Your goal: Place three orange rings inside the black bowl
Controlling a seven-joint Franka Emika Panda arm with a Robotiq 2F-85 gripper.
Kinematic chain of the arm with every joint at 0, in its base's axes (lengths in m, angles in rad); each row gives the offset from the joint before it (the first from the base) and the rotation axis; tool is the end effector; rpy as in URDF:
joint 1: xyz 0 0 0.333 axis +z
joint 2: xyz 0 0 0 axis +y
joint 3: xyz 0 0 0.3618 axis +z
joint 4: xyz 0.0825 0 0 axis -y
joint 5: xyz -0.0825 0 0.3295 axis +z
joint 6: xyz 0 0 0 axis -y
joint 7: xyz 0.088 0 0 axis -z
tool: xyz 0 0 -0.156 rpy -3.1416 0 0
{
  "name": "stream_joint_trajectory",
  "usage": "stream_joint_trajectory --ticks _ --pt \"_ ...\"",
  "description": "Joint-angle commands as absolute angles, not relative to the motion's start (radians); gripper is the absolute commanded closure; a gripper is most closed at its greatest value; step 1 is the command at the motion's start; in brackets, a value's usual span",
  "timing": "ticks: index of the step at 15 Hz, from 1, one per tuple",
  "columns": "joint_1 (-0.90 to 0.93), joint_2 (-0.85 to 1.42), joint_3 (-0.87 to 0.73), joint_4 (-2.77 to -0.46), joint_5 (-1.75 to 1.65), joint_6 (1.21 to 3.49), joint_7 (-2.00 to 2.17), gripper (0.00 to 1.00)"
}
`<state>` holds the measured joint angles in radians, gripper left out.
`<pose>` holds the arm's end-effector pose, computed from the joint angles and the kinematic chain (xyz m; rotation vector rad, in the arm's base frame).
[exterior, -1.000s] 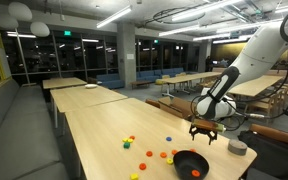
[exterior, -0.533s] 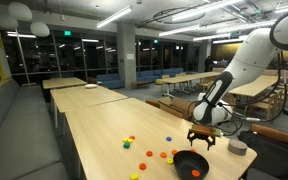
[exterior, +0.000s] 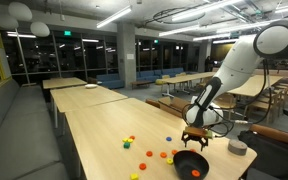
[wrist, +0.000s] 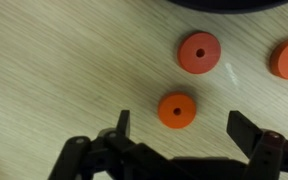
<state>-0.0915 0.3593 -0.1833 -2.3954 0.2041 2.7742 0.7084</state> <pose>0.4759 -0.1415 0.2175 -2.6120 1.7120 -0.0431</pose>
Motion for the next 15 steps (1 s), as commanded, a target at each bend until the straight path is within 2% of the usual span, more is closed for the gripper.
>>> stream_joint_trajectory --ticks 1,15 --pt "-0.086 0.417 -0.183 -2.320 0.240 2.771 0.703 0.00" --pt "-0.084 0.407 -0.205 -2.322 0.233 2.738 0.697 0.00"
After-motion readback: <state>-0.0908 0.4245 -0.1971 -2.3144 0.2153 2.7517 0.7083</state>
